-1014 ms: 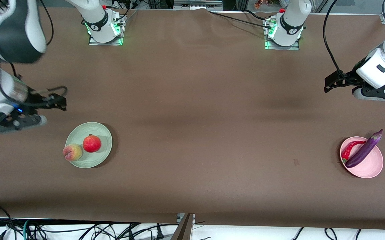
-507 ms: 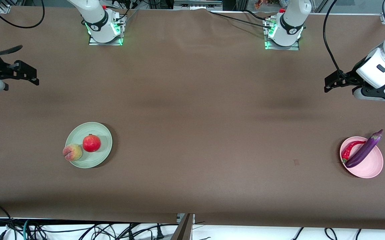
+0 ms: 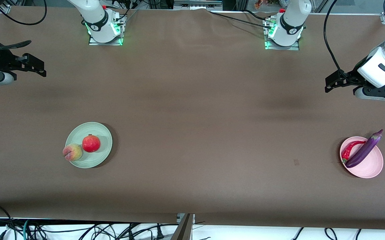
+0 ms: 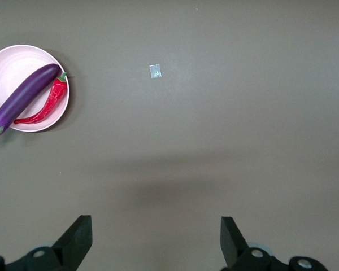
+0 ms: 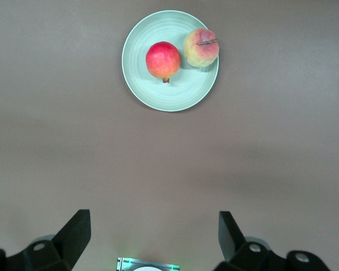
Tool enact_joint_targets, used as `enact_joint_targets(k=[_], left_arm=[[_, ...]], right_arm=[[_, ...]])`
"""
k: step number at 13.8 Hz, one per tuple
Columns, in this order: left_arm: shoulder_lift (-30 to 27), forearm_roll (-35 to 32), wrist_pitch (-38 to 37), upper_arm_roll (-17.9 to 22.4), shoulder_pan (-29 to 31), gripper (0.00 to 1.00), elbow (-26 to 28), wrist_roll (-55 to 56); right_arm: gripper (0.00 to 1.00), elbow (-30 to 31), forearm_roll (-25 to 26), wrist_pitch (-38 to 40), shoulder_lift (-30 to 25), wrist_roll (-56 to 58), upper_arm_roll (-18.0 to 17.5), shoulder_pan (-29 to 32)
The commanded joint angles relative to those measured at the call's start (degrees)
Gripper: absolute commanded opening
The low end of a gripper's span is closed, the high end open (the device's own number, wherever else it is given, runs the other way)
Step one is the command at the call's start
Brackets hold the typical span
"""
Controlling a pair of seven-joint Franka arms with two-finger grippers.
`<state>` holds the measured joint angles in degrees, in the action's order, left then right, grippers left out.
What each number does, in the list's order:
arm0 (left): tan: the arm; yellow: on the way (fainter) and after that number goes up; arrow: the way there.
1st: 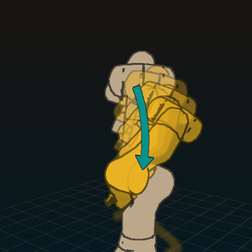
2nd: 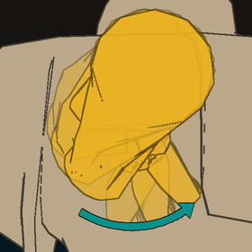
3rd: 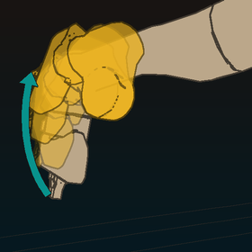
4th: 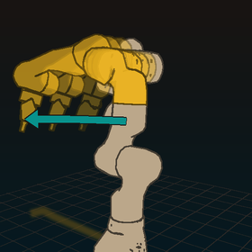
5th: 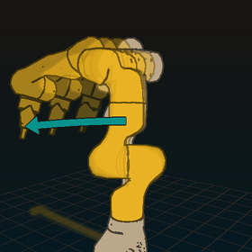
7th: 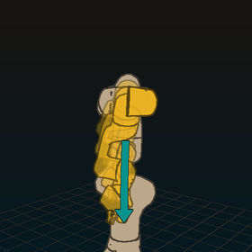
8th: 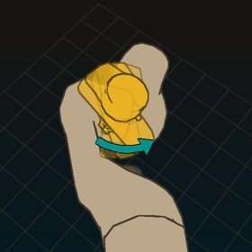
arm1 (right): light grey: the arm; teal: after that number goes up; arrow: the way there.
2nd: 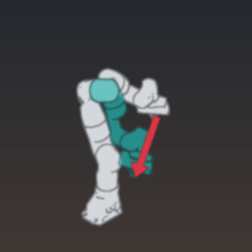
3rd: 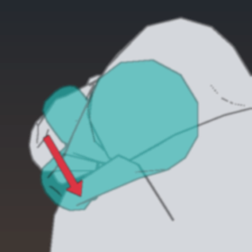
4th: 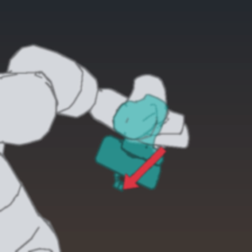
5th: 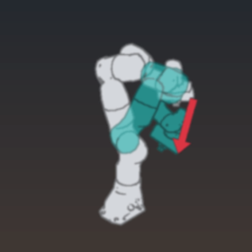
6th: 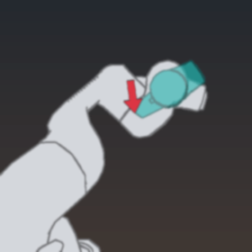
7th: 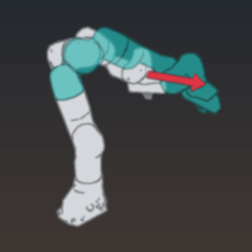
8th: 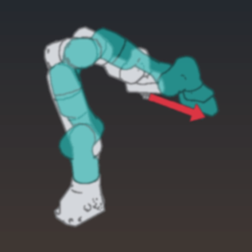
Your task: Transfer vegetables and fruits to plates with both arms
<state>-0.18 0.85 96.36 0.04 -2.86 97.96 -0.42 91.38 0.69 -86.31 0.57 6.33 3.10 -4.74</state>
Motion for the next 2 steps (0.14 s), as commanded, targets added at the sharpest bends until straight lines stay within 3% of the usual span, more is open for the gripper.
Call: enact_joint_targets(k=[1, 2], left_arm=[[1.1, -0.9, -1.3, 0.1, -0.6, 1.00, -2.0, 0.5], [1.1, -0.9, -1.3, 0.1, -0.6, 1.00, -2.0, 0.5]], right_arm=[[1.00, -3.0, 0.5, 2.4, 1.7, 0.0, -0.6, 0.7], [1.00, -3.0, 0.5, 2.4, 1.7, 0.3, -0.6, 0.7]])
